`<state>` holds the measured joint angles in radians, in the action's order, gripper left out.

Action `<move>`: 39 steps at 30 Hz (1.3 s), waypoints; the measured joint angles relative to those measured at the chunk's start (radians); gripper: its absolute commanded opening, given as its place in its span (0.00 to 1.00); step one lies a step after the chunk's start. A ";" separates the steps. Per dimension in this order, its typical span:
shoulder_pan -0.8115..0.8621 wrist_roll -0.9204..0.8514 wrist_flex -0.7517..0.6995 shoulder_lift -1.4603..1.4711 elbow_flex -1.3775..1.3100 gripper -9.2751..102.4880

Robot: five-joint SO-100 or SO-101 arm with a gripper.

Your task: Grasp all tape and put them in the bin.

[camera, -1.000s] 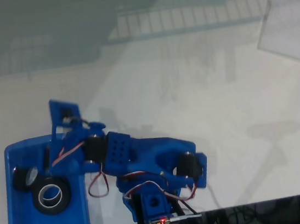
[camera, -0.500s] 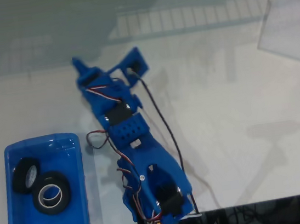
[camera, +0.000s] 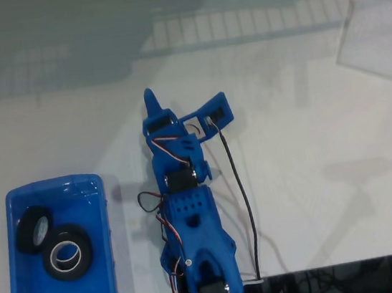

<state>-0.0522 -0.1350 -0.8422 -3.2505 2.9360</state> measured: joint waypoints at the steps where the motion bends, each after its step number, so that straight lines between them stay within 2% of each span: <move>1: 0.023 -0.006 -0.012 -0.020 0.018 0.32; 10: 0.054 -0.046 -0.061 -0.060 0.095 0.28; 14: 0.054 -0.052 -0.061 -0.060 0.106 0.22; 19: 0.054 -0.052 -0.061 -0.060 0.112 0.08; 39: 0.078 -0.018 -0.061 -0.060 0.112 0.08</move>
<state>0.0261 -0.1534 -0.9035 -3.3103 3.0480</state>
